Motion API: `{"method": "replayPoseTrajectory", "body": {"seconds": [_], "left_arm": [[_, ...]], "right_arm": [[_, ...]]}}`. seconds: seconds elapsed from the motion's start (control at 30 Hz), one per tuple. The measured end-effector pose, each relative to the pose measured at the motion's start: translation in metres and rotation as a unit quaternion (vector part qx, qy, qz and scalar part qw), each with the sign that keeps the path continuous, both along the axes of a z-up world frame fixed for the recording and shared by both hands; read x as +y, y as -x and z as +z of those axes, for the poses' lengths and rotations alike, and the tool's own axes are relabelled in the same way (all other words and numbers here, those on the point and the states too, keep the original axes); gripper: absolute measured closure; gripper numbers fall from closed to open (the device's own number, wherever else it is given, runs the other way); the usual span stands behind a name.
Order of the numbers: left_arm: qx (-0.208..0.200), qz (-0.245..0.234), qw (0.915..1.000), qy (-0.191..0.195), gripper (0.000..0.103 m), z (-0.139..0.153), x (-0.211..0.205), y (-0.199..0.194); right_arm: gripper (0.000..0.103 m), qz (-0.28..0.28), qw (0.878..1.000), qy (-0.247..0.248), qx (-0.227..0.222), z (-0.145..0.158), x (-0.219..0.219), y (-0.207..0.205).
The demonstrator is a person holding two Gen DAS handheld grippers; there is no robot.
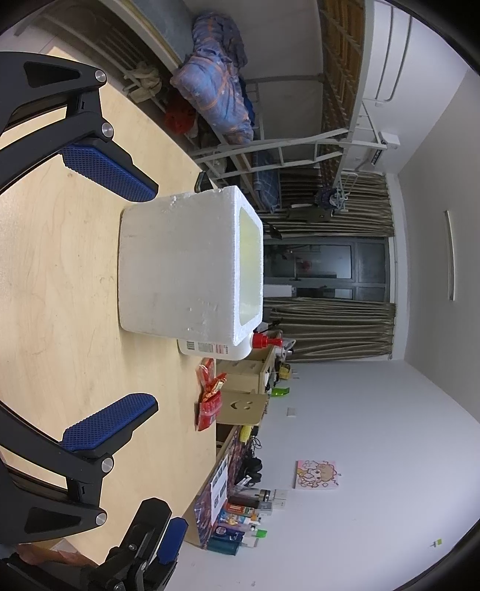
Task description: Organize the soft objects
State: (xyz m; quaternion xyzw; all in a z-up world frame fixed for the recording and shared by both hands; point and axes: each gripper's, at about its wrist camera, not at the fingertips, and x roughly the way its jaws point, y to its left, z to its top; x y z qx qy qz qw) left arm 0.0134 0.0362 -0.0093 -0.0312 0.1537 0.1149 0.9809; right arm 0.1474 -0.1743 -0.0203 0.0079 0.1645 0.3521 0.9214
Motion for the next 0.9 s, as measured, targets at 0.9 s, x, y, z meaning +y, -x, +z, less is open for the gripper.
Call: {"method": "replayPoseTrajectory", "body": {"seconds": [0.9], "left_arm": [[-0.002,0.003,1.0,-0.005,0.0,0.0019,-0.0044,-0.0011]], "right_arm": [[0.0,0.0,1.0,0.001,-0.001,-0.0017,0.0004,-0.0031]]}}
